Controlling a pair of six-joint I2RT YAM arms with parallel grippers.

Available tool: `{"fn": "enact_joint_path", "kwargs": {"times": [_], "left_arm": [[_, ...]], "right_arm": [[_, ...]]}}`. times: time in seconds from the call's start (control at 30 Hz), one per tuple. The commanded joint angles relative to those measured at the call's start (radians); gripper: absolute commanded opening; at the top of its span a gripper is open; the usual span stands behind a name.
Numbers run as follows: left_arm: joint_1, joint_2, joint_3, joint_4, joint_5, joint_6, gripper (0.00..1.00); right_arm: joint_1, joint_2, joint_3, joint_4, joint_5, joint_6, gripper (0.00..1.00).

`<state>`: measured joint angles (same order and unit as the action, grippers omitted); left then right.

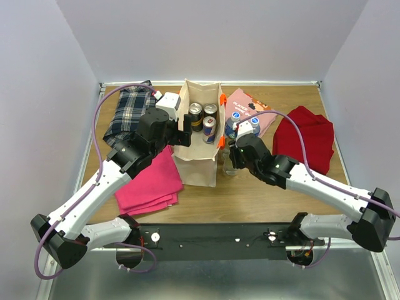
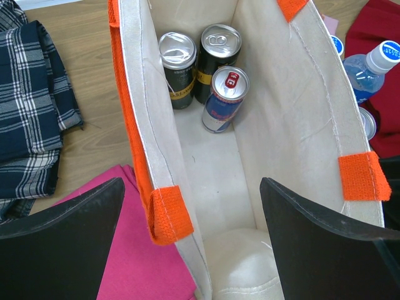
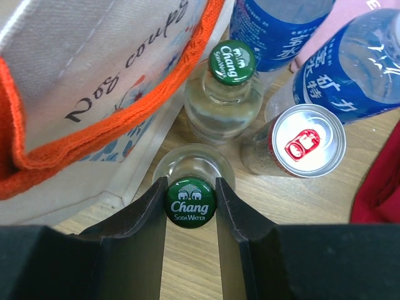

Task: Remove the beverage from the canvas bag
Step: Place the drink at the center of the board.

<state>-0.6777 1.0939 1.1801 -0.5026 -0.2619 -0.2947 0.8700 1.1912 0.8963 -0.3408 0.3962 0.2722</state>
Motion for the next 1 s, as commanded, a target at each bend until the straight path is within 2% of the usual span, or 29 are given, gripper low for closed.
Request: {"fn": "enact_joint_path", "kwargs": {"times": [0.0, 0.57, 0.77, 0.8, 0.87, 0.9, 0.97], "left_arm": [[0.004, -0.015, -0.01, 0.016, -0.011, -0.006, 0.99], [0.004, -0.02, -0.017, 0.012, -0.022, -0.003, 0.99], [0.004, -0.023, -0.019, 0.013, -0.02, -0.003, 0.99], [0.004, -0.022, -0.019, 0.013, -0.019, -0.004, 0.99], [0.004, -0.022, -0.019, 0.013, -0.017, -0.003, 0.99], [0.004, -0.022, -0.019, 0.013, -0.017, -0.003, 0.99], [0.004, -0.022, -0.02, 0.013, -0.017, -0.004, 0.99]], "right_arm": [[0.021, 0.005, 0.027, 0.144, 0.055, -0.014, 0.01], [0.05, 0.039, -0.005, 0.207, 0.127, 0.007, 0.01], [0.054, 0.064, 0.007, 0.18, 0.119, 0.015, 0.01], [0.055, 0.067, 0.007, 0.177, 0.121, 0.024, 0.07], [0.055, 0.067, 0.006, 0.171, 0.124, 0.035, 0.29], [0.055, 0.065, 0.006, 0.169, 0.124, 0.045, 0.34], [0.057, 0.061, 0.004, 0.166, 0.122, 0.053, 0.37]]}}
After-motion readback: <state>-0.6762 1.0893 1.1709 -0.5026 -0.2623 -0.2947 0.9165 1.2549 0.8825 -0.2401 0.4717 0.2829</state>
